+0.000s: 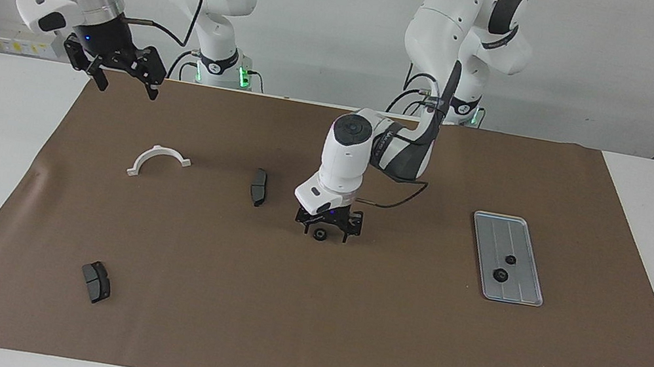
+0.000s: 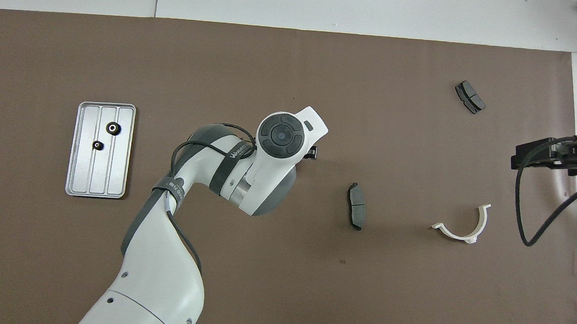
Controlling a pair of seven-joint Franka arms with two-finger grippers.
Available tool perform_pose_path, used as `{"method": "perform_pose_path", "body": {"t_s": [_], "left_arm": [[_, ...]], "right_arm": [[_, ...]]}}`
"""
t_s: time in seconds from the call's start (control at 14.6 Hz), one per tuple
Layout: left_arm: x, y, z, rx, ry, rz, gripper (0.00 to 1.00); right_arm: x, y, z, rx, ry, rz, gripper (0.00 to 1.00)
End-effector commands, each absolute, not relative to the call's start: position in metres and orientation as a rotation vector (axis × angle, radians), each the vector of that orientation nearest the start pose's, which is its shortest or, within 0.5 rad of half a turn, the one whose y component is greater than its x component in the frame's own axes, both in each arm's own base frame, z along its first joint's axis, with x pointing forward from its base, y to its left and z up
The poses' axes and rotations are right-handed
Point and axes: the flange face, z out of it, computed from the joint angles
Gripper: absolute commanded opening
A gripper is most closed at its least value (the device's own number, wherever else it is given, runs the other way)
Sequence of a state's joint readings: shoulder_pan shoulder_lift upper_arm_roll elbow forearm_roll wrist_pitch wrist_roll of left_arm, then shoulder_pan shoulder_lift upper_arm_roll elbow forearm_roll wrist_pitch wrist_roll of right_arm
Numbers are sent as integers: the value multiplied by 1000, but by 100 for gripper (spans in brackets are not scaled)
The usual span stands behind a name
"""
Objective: Pick bearing gear from pile to tray
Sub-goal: 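Reach and grasp the third bearing at the centre with the left gripper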
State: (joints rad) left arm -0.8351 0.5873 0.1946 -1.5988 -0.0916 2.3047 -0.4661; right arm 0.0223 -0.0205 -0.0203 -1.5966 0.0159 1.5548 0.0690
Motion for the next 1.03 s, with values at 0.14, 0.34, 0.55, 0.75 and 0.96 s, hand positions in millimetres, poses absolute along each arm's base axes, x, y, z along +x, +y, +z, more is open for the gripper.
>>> {"method": "perform_pose_path", "body": {"t_s": [0.14,0.34,0.55,0.75,0.96], "left_arm": [[548,-436,296,-3166,229,-241,100],[547,-436,294,-3163,234,-238,93],[546,-435,291,-3162,238,-238,73],[547,-434,292,-3154,254,-238,39],[547,-433,292,-3153,253,-236,22]], "right_arm": [[542,4,623,-3109,114,50,100],[542,4,623,-3109,114,50,100],[542,4,623,-3109,114,50,100],[542,4,623,-3109,114,50,100],[542,4,623,-3109,114,45,100]]}}
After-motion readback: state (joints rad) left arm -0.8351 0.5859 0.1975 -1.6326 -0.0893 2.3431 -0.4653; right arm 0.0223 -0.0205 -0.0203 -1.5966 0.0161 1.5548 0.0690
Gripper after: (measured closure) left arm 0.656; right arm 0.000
